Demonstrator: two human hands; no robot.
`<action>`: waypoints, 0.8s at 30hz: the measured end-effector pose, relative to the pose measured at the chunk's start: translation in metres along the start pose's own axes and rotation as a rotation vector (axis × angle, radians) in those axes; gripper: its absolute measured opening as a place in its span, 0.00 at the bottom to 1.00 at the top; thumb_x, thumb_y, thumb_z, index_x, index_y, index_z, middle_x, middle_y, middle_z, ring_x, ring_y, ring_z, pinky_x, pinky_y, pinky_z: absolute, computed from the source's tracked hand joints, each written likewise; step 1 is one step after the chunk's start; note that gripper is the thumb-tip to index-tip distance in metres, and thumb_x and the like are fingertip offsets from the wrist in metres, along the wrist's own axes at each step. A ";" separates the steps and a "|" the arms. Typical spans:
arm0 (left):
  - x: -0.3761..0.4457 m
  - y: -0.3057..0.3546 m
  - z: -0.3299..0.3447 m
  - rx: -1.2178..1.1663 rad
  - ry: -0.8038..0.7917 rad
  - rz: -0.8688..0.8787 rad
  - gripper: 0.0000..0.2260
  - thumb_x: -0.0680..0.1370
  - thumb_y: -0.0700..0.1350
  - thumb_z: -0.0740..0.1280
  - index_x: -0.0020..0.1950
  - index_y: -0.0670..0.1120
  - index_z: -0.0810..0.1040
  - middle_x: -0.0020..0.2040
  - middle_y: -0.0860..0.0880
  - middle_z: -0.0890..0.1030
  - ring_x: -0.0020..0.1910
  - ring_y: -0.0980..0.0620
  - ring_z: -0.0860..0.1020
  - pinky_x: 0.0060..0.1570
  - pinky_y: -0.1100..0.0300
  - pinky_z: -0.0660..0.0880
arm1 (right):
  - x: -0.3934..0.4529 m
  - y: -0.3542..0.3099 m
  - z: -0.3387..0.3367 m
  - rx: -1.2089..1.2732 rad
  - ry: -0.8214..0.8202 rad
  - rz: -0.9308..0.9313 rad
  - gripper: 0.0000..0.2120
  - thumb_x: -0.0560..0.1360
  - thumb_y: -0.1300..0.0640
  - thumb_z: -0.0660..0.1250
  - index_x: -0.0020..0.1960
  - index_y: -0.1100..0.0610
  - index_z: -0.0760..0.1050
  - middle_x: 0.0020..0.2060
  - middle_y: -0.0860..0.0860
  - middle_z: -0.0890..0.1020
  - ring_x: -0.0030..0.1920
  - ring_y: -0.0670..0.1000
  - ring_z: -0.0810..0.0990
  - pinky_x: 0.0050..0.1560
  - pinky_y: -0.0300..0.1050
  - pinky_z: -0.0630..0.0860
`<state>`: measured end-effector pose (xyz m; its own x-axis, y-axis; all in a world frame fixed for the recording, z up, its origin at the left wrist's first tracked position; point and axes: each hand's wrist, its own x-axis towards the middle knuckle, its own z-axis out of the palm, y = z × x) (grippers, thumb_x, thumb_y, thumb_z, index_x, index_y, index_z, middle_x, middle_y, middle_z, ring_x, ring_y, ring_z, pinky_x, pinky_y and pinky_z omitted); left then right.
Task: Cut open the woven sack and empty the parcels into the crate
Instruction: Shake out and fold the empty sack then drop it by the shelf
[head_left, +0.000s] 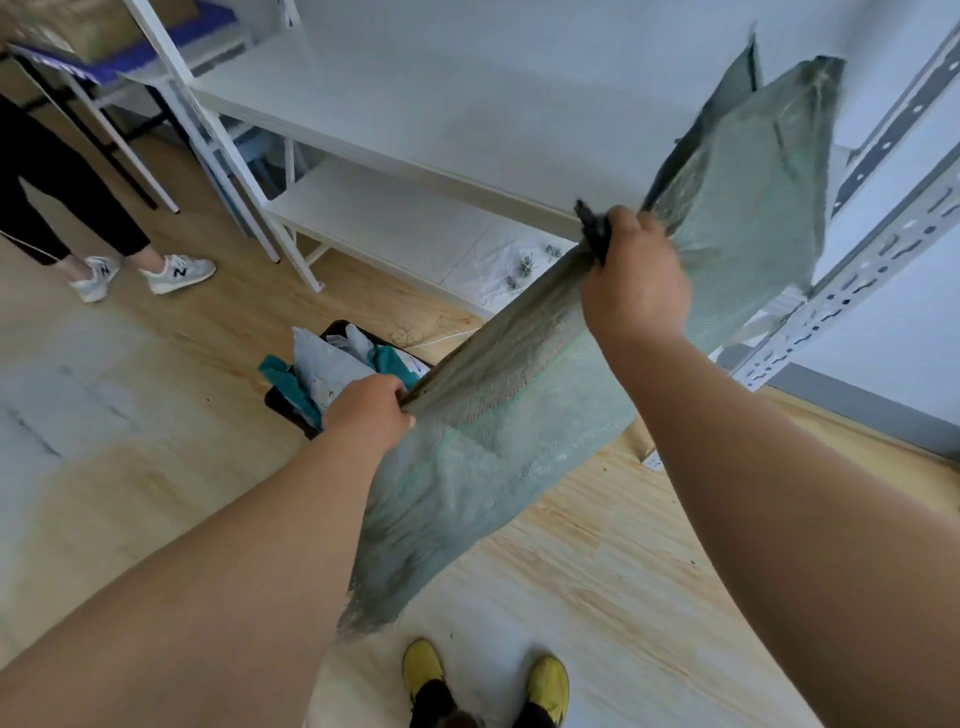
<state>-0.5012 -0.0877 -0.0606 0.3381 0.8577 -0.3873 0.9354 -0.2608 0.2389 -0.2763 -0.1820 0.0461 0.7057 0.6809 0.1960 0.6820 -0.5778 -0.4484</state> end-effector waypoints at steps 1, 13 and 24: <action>-0.003 -0.005 0.001 0.027 0.031 -0.031 0.13 0.76 0.50 0.69 0.57 0.47 0.77 0.52 0.46 0.80 0.53 0.44 0.77 0.48 0.53 0.74 | 0.000 0.001 0.000 0.003 0.021 0.027 0.19 0.74 0.71 0.59 0.62 0.57 0.70 0.60 0.56 0.73 0.50 0.60 0.78 0.39 0.47 0.66; -0.018 0.044 0.004 -0.766 -0.309 0.075 0.25 0.75 0.61 0.66 0.65 0.46 0.76 0.57 0.45 0.81 0.56 0.45 0.78 0.61 0.47 0.74 | 0.027 -0.042 0.019 0.334 -0.396 -0.533 0.26 0.74 0.67 0.61 0.70 0.52 0.71 0.74 0.53 0.65 0.73 0.52 0.64 0.67 0.36 0.61; -0.013 0.068 -0.027 -1.442 -0.290 -0.233 0.12 0.82 0.53 0.58 0.53 0.48 0.78 0.53 0.48 0.82 0.51 0.51 0.79 0.56 0.57 0.72 | -0.003 0.038 0.056 0.855 -0.028 0.126 0.19 0.76 0.63 0.63 0.64 0.47 0.74 0.63 0.50 0.76 0.48 0.49 0.84 0.40 0.34 0.79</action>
<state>-0.4451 -0.1041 -0.0156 0.3695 0.6569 -0.6573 0.1230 0.6665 0.7353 -0.2635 -0.1812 -0.0203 0.7537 0.6518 0.0837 0.2120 -0.1206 -0.9698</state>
